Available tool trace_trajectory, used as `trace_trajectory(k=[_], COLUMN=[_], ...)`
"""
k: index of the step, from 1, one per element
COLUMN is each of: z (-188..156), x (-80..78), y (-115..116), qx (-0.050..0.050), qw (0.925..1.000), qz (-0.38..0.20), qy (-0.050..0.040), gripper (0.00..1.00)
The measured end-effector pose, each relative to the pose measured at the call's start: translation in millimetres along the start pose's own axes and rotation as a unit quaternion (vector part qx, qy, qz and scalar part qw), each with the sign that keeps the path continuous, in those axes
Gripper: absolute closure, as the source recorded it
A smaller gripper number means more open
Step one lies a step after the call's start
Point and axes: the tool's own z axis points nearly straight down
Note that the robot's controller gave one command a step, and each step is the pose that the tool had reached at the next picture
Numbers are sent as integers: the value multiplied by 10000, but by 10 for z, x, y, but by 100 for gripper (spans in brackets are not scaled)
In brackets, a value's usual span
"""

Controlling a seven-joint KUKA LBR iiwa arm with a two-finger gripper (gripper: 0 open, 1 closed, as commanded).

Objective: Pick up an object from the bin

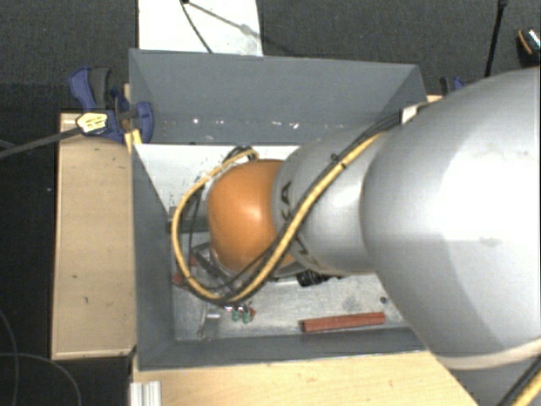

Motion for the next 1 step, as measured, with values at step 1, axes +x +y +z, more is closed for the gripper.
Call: trace_trajectory(k=[1], z=[-11], x=[-196], y=[-61], qx=[-11], qw=[9986], qz=[534], qy=[-26], gripper=[0])
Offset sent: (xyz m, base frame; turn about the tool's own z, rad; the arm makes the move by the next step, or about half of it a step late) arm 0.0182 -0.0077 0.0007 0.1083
